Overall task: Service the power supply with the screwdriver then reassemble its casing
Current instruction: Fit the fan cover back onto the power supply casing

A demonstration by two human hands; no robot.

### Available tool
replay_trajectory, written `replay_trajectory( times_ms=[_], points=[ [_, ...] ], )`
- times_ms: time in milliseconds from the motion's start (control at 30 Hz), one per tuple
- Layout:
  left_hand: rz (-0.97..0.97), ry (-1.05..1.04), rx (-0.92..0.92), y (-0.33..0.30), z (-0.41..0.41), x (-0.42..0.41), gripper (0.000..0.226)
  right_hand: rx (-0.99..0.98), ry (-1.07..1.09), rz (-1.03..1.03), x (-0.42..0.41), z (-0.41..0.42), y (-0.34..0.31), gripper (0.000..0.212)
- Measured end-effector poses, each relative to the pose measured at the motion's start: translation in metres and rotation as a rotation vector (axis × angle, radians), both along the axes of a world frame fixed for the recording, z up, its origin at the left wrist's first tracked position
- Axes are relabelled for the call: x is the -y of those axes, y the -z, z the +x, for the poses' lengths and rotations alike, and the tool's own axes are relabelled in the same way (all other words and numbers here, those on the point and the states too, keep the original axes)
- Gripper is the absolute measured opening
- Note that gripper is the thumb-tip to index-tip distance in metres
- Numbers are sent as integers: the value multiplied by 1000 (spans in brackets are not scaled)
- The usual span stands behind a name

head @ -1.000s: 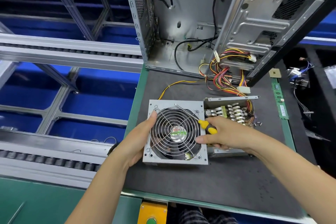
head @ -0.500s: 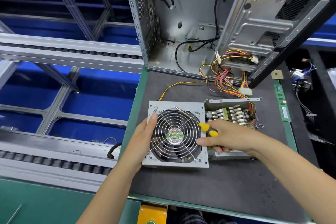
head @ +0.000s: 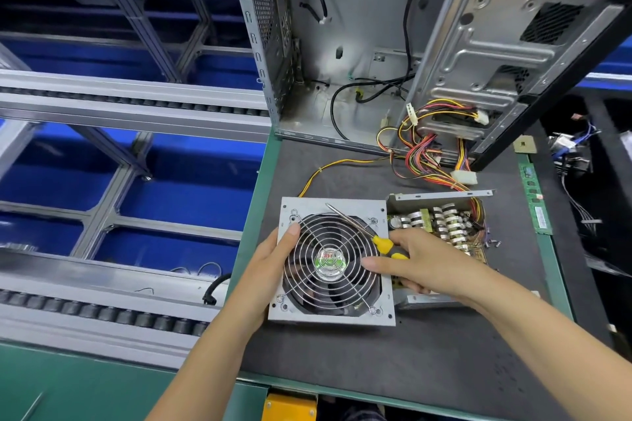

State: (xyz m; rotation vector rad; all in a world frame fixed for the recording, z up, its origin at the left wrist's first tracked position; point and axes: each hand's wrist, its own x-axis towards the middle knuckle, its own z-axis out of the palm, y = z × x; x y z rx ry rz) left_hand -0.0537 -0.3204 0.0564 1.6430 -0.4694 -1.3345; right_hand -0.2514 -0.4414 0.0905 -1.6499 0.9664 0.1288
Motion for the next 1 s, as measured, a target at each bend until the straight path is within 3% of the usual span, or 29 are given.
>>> replay_trajectory(
  times_ms=[167, 333, 567, 667, 767, 1000],
  points=[
    [-7, -29, 25, 1, -2, -1, 49, -3, 10, 20, -2, 1, 0, 50],
    [-1, -16, 21, 3, 0, 0, 53, -15, -18, 14, -3, 2, -2, 33],
    [-16, 33, 17, 9, 5, -3, 61, -34, -56, -43, -3, 1, -3, 40],
    [-15, 51, -20, 12, 8, -3, 51, -21, -42, -41, -3, 1, -3, 41],
    [-12, 51, 12, 13, 8, -2, 26, -33, -53, -59, -3, 1, -3, 46],
    [-56, 30, -174, 8, 8, 3, 38, -17, -27, 9, -4, -1, -5, 32]
  ],
)
